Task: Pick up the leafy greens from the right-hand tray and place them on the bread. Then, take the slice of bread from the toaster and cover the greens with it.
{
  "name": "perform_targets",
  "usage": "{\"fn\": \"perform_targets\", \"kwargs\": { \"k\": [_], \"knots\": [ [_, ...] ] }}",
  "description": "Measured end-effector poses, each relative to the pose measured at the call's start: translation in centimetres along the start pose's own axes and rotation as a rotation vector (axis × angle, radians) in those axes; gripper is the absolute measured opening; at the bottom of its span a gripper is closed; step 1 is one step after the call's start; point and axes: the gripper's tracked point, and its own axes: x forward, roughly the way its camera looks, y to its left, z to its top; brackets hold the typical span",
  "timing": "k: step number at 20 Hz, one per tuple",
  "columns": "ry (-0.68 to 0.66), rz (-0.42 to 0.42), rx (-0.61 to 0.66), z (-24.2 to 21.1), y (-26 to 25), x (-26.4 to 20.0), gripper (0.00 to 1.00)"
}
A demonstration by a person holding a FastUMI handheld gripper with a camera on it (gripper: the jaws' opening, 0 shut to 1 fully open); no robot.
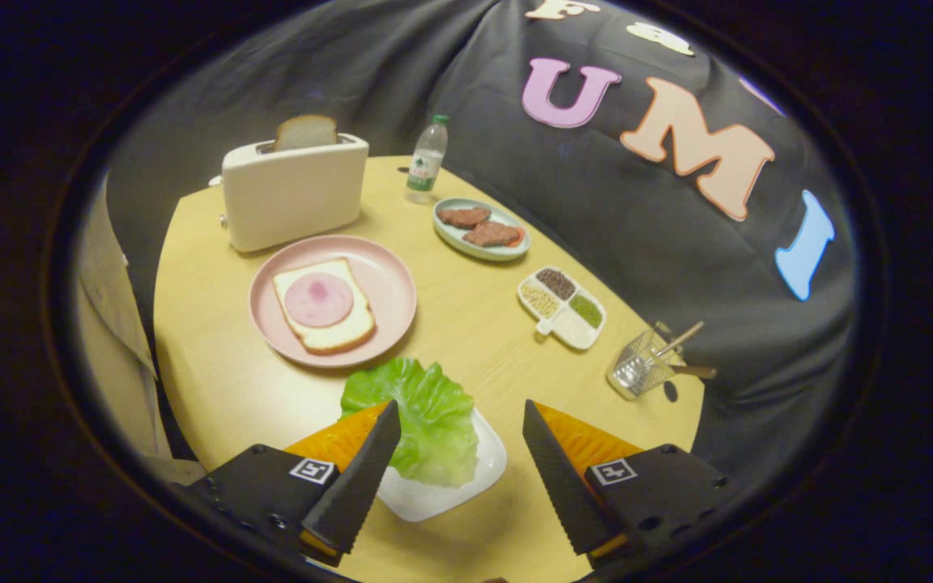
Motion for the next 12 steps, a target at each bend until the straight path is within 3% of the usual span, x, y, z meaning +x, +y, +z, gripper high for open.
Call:
{"fn": "perform_targets", "kwargs": {
  "k": [12],
  "knots": [
    [0.231,0.193,-0.001,-7.2,1.9,4.8,0.99]
  ]
}}
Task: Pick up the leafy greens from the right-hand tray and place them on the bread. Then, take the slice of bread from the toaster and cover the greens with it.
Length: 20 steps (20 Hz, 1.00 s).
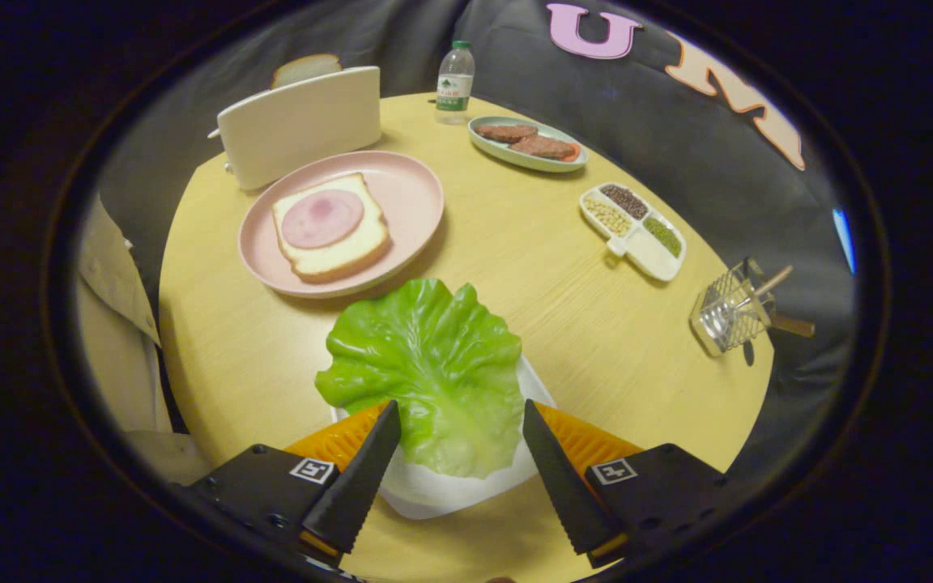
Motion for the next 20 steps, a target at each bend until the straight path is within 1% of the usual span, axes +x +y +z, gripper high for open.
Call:
{"fn": "perform_targets", "kwargs": {
  "k": [4,7,16,19,20],
  "knots": [
    [0.026,0.05,0.04,-0.3,0.2,0.9,0.98],
    [0.057,0.096,0.105,-0.7,0.5,1.2,0.97],
    [0.052,0.107,0.059,-0.4,1.7,1.0,0.35],
    [0.051,0.098,0.051,-0.5,1.9,0.8,0.14],
    [0.036,0.076,0.037,-0.4,1.6,1.1,0.09]
  ]
}}
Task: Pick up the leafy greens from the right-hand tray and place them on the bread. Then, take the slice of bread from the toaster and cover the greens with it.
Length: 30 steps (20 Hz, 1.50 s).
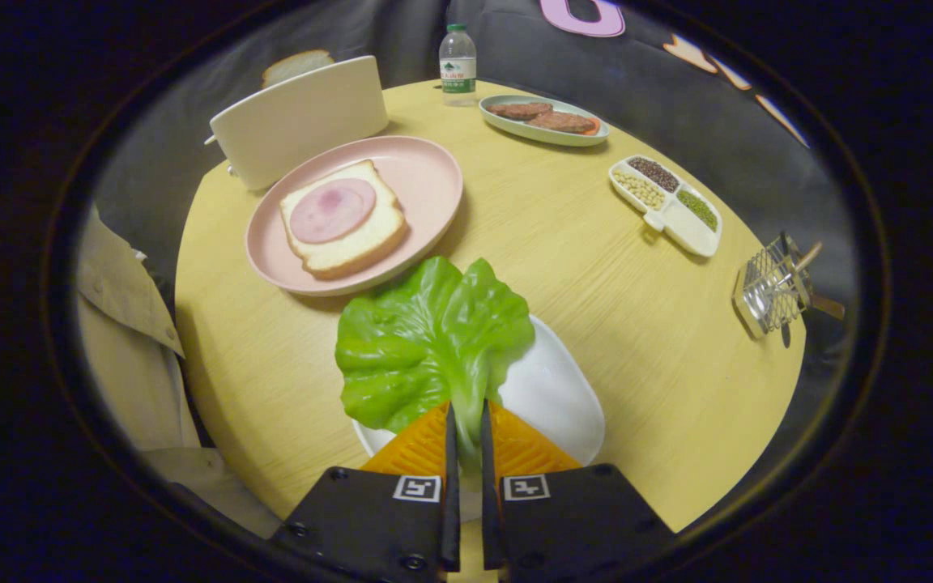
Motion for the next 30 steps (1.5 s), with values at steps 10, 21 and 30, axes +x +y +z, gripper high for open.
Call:
{"fn": "perform_targets", "kwargs": {
  "k": [10,21,30],
  "knots": [
    [-0.093,-0.109,0.017,4.3,-0.4,-6.5,0.04],
    [-0.163,-0.11,-0.02,11.4,4.7,-8.4,0.03],
    [-0.194,-0.023,-0.066,17.3,9.6,-5.8,0.03]
  ]
}}
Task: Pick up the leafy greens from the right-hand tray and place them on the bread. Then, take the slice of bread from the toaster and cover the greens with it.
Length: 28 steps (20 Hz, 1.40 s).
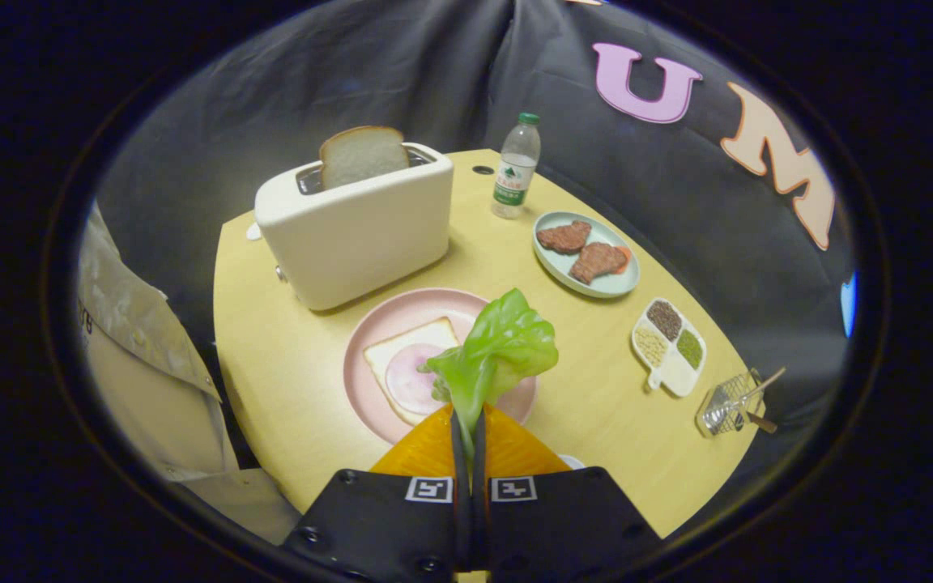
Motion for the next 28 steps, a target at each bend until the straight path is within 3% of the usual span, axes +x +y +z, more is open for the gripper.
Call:
{"fn": "perform_targets", "kwargs": {
  "k": [10,13,18,21,28],
  "knots": [
    [0.038,0.157,0.014,0.8,5.5,4.2,0.04],
    [0.106,0.157,0.005,-1.1,5.0,5.5,0.05],
    [0.178,0.083,-0.045,-3.5,2.4,6.9,0.08],
    [0.211,0.061,-0.081,-4.7,1.8,7.1,0.14],
    [0.182,0.007,-0.084,-3.9,0.6,6.2,0.89]
  ]
}}
